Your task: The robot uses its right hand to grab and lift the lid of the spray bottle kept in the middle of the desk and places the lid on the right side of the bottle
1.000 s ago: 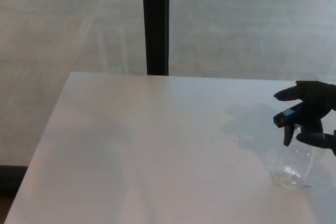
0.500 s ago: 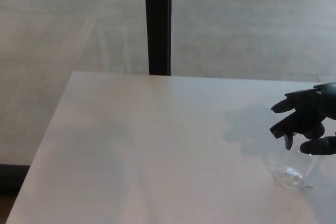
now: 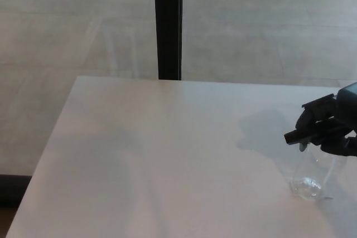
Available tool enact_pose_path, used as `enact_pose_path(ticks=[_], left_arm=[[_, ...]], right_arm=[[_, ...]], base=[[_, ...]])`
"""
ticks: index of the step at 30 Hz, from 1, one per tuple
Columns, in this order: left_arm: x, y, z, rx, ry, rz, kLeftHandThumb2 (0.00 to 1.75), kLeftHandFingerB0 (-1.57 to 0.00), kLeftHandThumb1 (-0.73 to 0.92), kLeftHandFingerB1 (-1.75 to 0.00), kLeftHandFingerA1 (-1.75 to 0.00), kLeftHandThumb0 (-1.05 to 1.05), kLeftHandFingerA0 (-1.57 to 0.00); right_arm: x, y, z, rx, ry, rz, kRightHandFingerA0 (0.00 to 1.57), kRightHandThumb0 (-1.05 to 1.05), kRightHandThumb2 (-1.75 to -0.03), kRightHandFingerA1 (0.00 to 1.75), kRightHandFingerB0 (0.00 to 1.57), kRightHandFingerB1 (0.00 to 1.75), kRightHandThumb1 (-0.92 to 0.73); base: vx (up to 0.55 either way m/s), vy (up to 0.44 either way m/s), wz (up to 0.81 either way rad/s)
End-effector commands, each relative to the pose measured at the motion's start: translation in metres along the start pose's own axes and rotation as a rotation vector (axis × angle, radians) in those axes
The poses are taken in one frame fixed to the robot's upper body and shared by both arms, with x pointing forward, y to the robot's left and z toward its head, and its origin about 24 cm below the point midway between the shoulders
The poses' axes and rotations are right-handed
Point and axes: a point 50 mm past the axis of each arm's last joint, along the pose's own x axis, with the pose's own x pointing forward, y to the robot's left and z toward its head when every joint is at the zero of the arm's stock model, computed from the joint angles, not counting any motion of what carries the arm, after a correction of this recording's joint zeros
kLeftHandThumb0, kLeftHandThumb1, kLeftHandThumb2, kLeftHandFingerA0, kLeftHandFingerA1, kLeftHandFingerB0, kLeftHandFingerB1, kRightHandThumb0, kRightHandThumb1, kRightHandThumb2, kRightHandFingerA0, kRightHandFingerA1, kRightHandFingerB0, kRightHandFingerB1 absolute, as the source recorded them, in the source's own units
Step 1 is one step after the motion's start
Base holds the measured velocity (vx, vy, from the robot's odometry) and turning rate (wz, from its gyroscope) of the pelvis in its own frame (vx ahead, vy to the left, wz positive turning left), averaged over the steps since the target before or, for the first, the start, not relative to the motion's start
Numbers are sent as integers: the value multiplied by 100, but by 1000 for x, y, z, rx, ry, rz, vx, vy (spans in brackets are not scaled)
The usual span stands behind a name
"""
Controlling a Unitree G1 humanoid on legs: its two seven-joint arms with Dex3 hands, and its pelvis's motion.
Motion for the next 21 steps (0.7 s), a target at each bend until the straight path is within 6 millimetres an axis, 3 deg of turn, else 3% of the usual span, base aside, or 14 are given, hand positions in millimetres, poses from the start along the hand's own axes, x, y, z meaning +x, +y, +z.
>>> enact_pose_path(ticks=[1, 5, 6, 8, 9, 10, 11, 12, 13, 17, 19, 20, 21], left_arm=[[-3, 7, -2, 7, -3, 16, 65, -41, 82, -39, -51, -80, -58], [-3, 7, -2, 1, -8, 14, 64, -40, 82, -39, -50, -79, -57], [-3, 7, -2, 8, -6, 12, 105, -34, 67, -52, -61, -81, -53], [-4, 7, -3, -2, -8, 15, 105, -34, 64, -52, -62, -77, -53], [-4, 7, -2, -1, -7, 12, 64, -43, 81, -40, -54, -83, -60], [-4, 7, -2, -10, -6, 14, 64, -44, 80, -40, -54, -80, -60], [-3, 7, -3, -23, -5, 18, 64, -44, 80, -40, -54, -80, -60], [-4, 7, -3, -16, 0, 9, 64, -41, 81, -39, -51, -80, -57], [-4, 7, -3, -6, -3, 9, 64, -41, 82, -39, -51, -81, -58], [-3, 7, -2, -5, -7, 17, 64, -43, 81, -39, -50, -80, -60], [-3, 7, -2, 0, -6, 17, 65, -42, 80, -39, -51, -83, -61], [-3, 6, -2, 20, -6, 15, 106, -33, 64, -51, -61, -81, -53], [-3, 7, -2, 26, -4, 17, 64, -41, 82, -39, -50, -83, -58]], right_arm=[[-4, 1, 0, -61, -31, -194, 92, -33, -66, 171, 89, 79, -69], [-5, 2, 0, -37, -40, -215, 92, -34, -68, 169, 89, 80, -70], [-6, 2, 0, -13, -50, -233, 92, -36, -66, 168, 90, 77, -67], [-6, 4, 0, 4, -51, -242, 94, -35, -65, 170, 90, 79, -66], [-6, 4, -1, 16, -55, -251, 122, -35, -98, 134, 83, 83, -52], [-6, 4, -1, 25, -55, -256, 97, -30, -69, 171, 88, 79, -69], [-6, 4, -2, 31, -53, -257, 97, -30, -69, 171, 88, 79, -69], [-7, 3, -2, 50, -50, -253, 118, -33, -102, 131, 83, 90, -55], [-7, -1, -3, 72, -42, -251, 91, -26, -82, 170, 83, 102, -68], [-7, -21, -13, 158, -12, -305, 95, -25, -89, 155, 87, 92, -64], [-8, -29, -17, 170, 4, -318, 93, -27, -89, 161, 86, 95, -65], [-9, -35, -20, 172, 23, -320, 91, -26, -90, 162, 85, 97, -67], [-10, -40, -22, 177, 38, -316, 90, -27, -90, 162, 83, 100, -67]], base=[[0, 0, 0], [0, 0, 0], [0, 0, 0], [0, 0, 0], [0, 0, 0], [0, 0, 0], [0, 0, 0], [0, 0, 0], [0, 0, 0], [0, 0, 0], [0, 0, 0], [0, 0, 0], [0, 0, 0]])
